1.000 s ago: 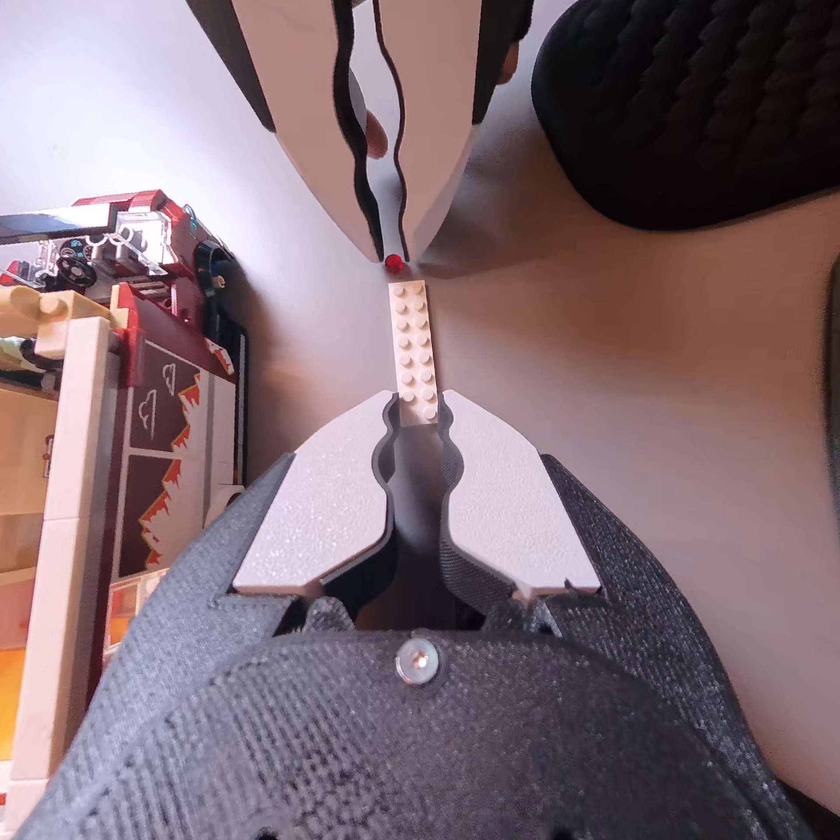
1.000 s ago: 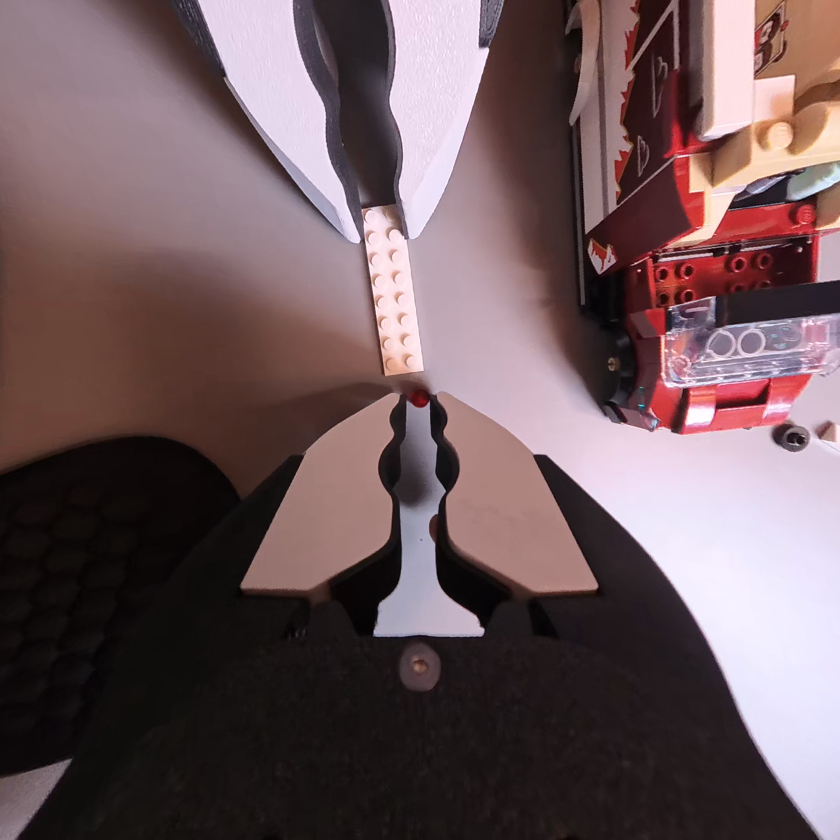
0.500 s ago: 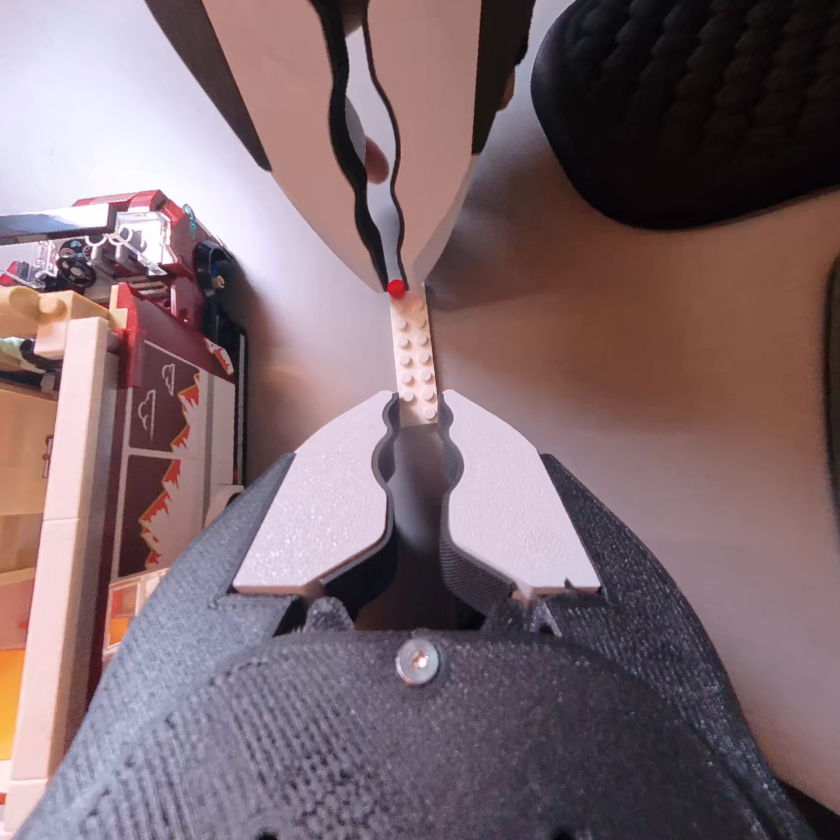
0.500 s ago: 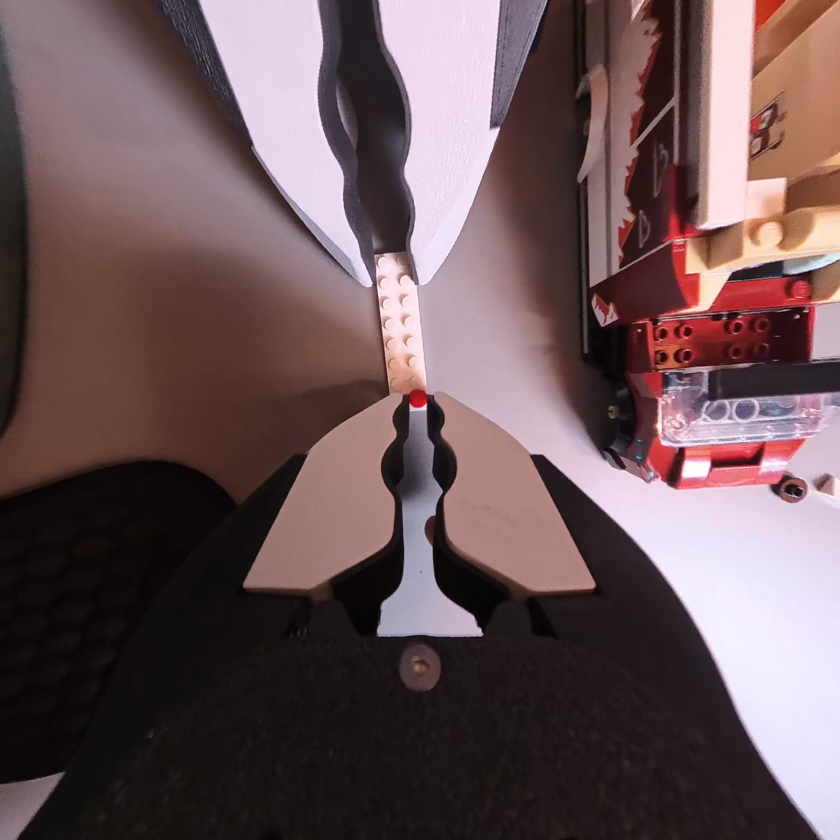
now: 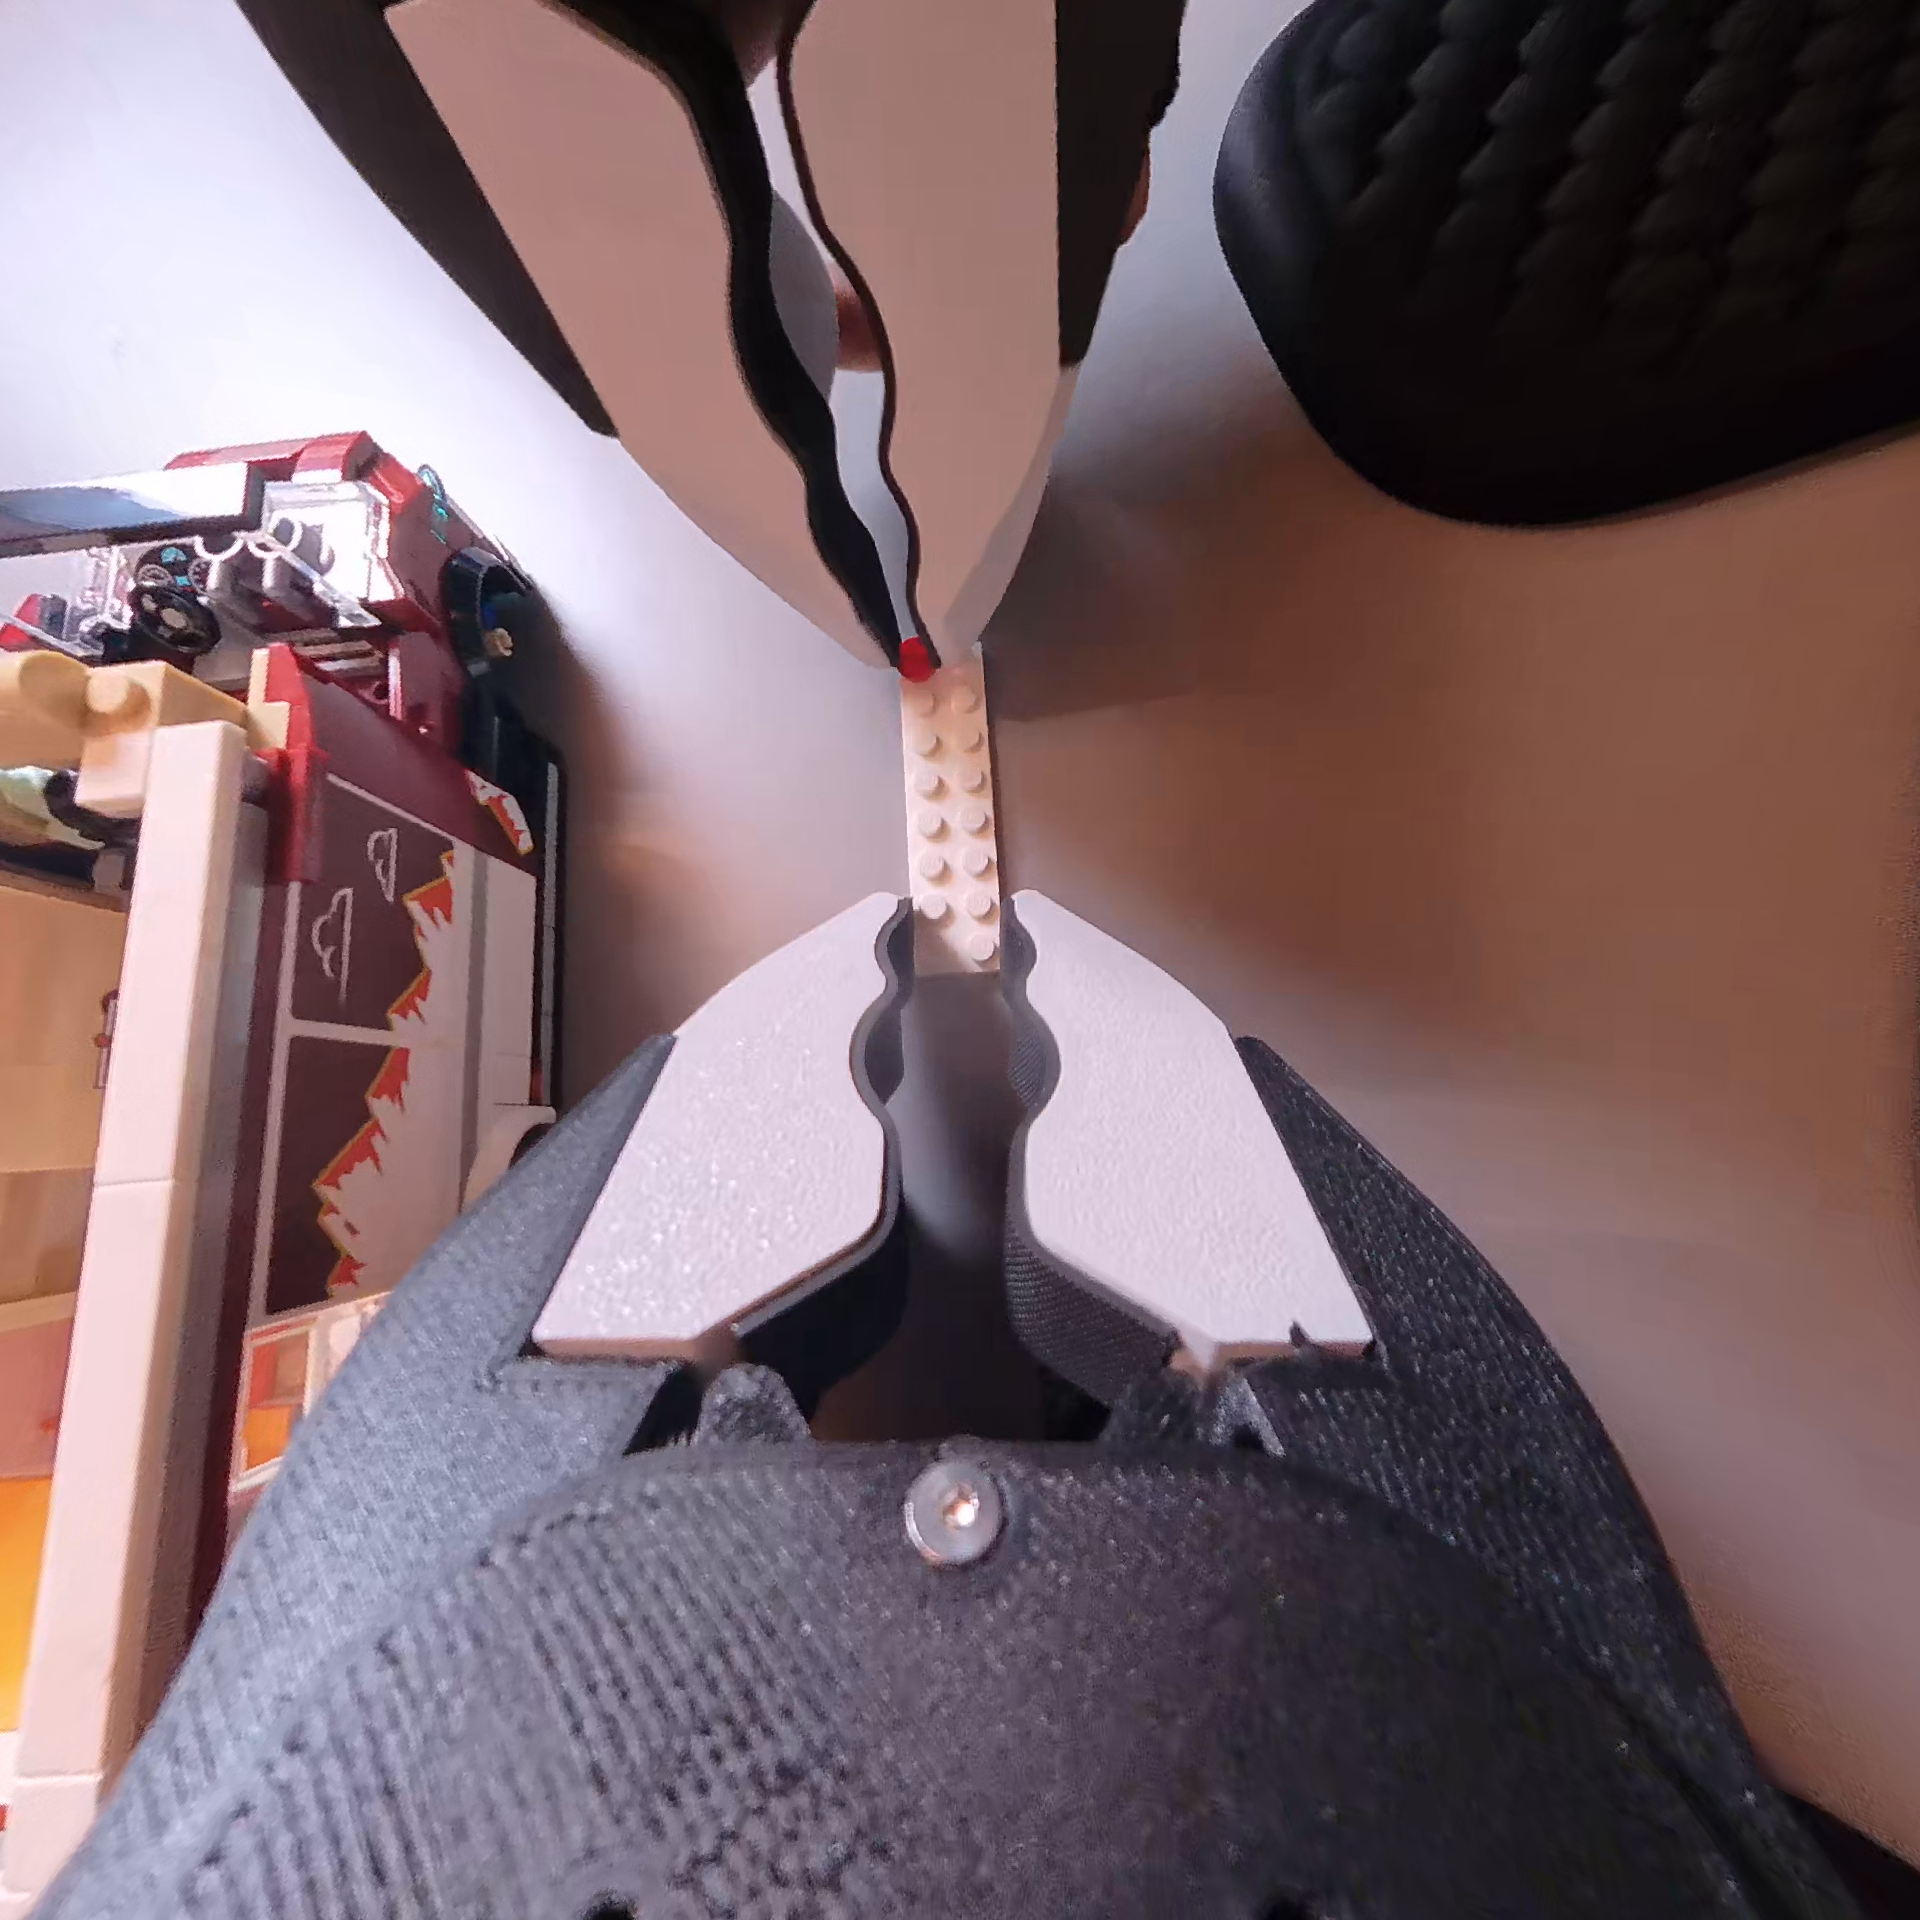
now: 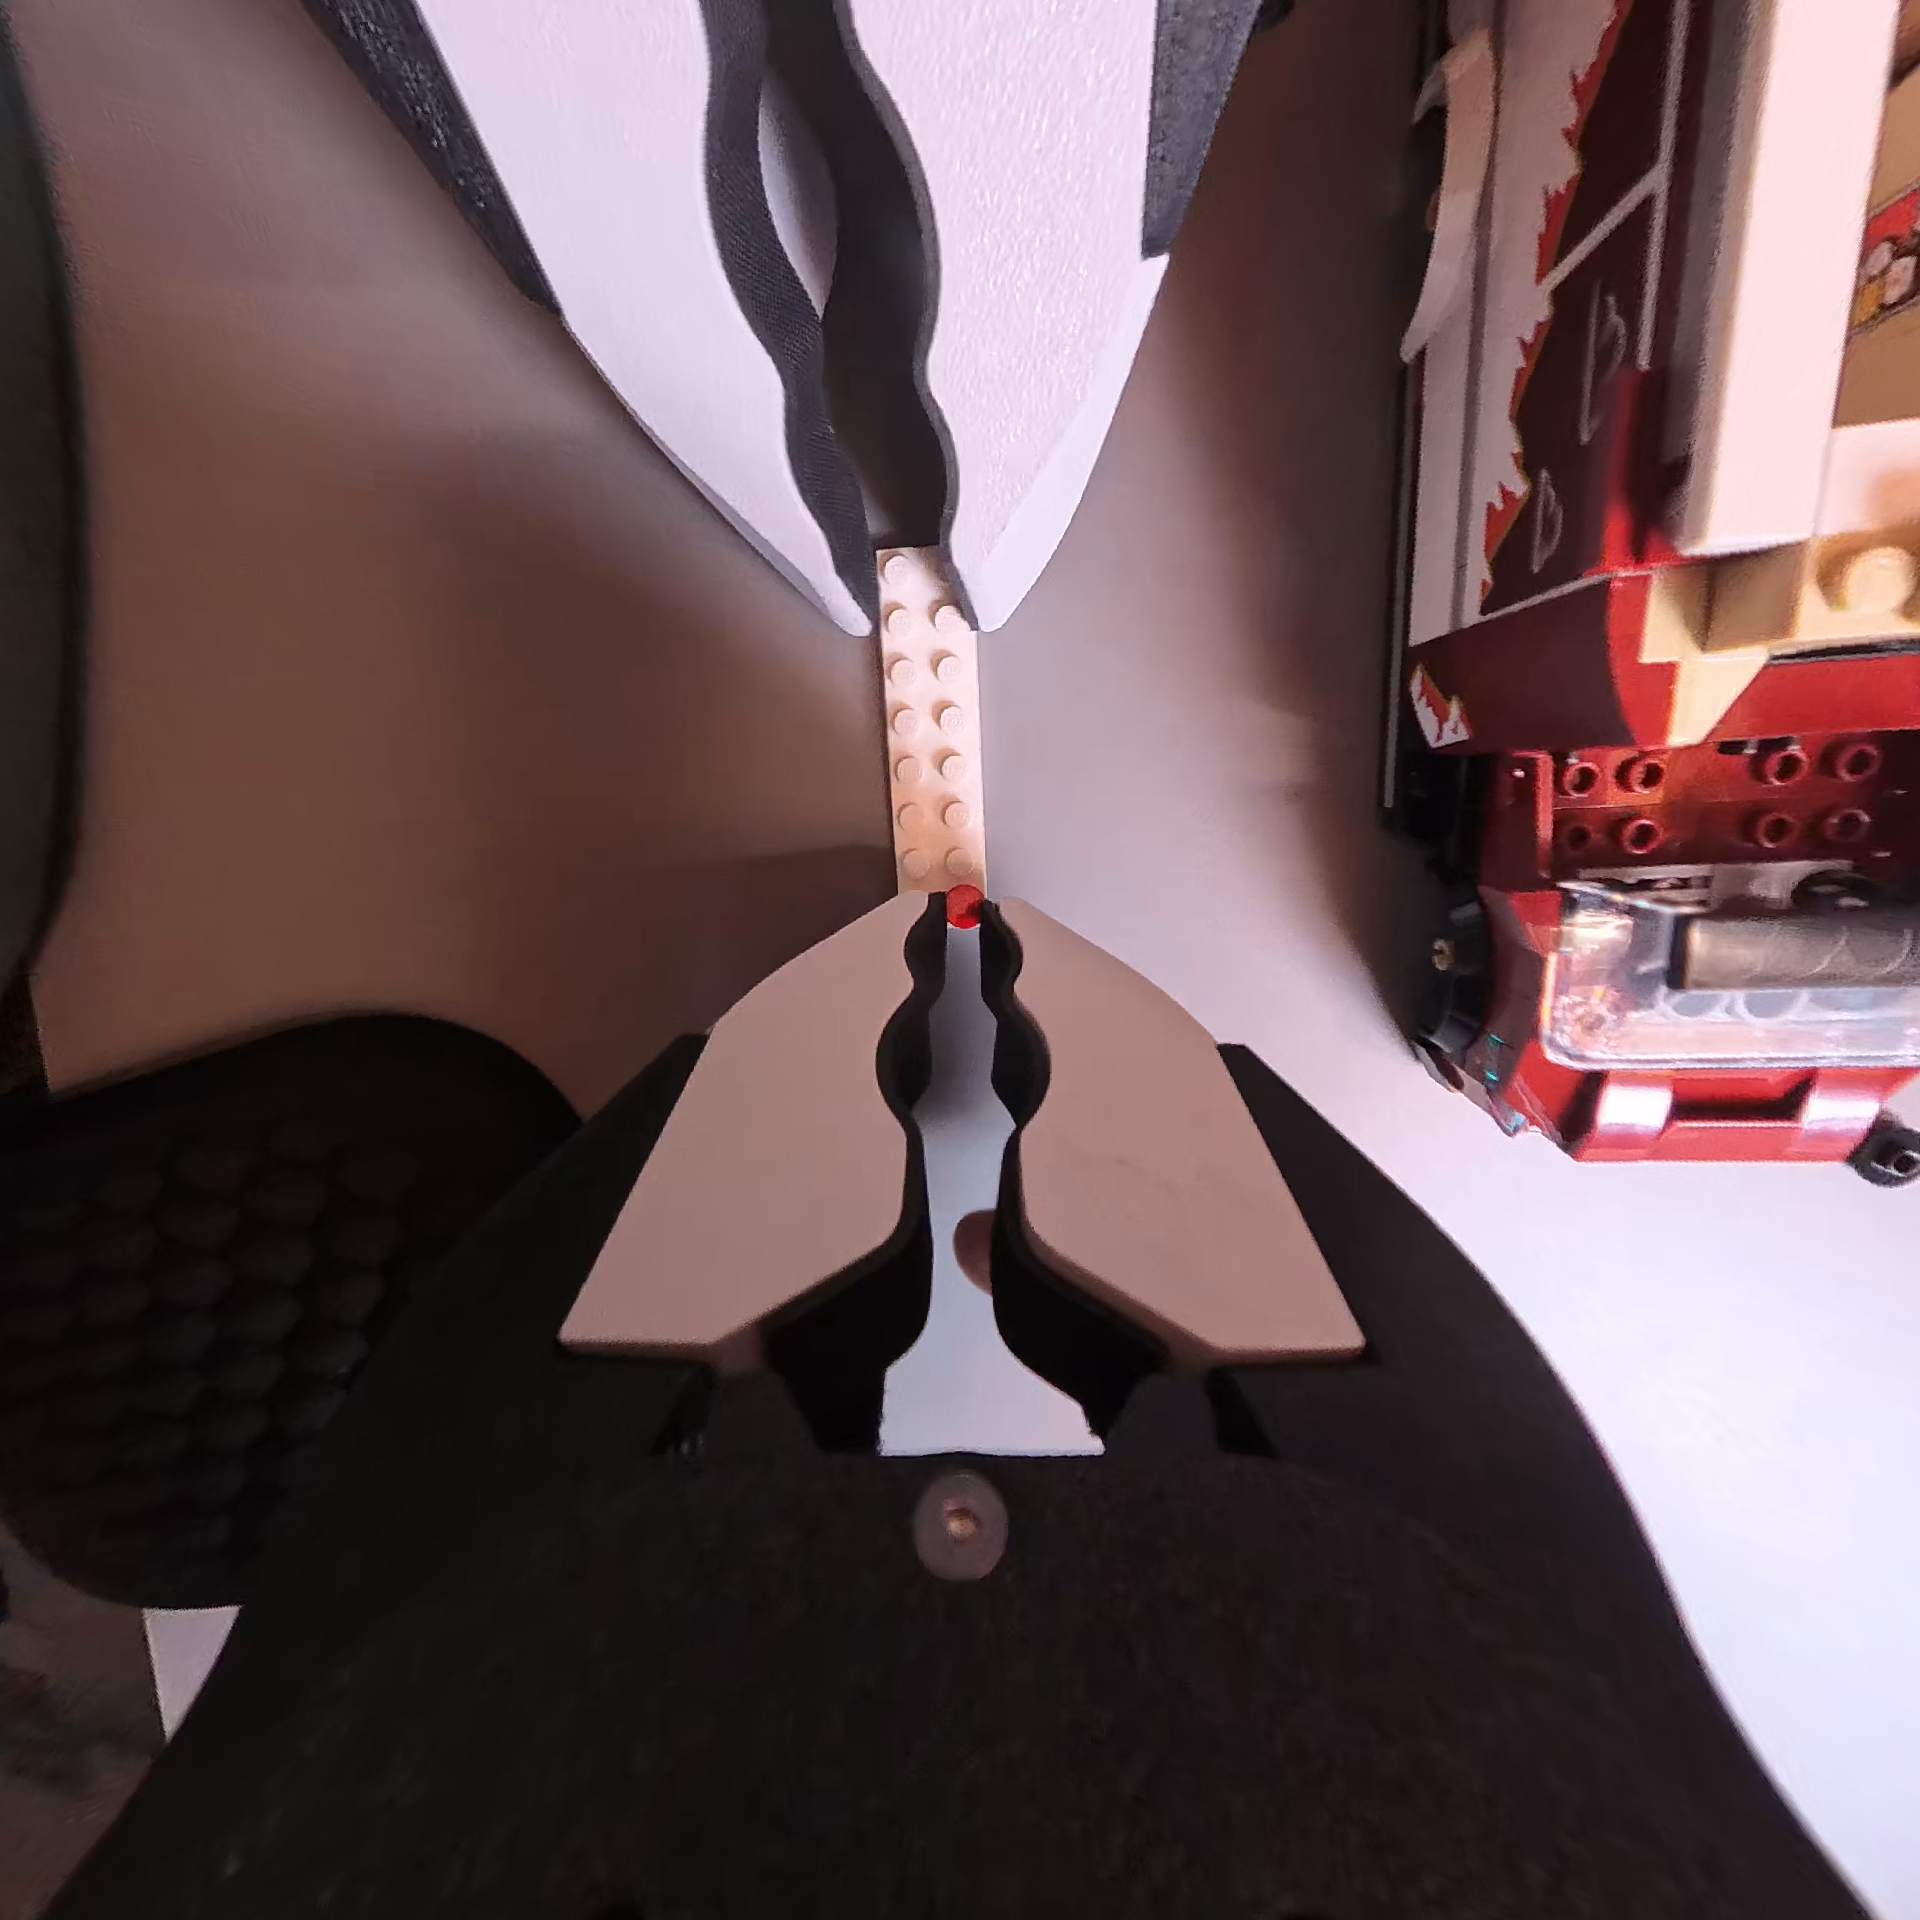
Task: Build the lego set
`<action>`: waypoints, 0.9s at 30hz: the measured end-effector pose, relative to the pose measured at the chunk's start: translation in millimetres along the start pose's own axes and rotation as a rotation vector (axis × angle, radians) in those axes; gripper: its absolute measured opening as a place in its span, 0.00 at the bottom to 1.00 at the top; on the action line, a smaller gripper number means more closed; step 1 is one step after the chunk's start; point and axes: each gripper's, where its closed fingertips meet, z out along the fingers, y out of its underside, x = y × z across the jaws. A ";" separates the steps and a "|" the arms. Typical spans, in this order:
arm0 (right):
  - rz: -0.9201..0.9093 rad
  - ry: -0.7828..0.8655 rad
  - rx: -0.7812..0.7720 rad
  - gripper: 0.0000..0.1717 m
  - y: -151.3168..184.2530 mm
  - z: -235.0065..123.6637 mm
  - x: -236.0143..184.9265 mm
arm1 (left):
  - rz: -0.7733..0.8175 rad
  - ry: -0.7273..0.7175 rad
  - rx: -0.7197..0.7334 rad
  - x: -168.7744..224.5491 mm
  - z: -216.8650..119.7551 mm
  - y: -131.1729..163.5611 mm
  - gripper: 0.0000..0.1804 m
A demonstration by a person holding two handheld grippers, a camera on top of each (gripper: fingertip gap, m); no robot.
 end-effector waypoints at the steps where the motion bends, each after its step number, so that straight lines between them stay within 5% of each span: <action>1: -0.004 0.001 -0.003 0.03 0.0 0.3 -0.6 | -0.001 -0.001 0.001 0.0 -0.1 0.1 0.09; 27: -0.011 0.063 0.153 0.00 -3.9 -2.4 -0.9 | 0.012 -0.010 0.005 -0.9 -0.9 0.8 0.09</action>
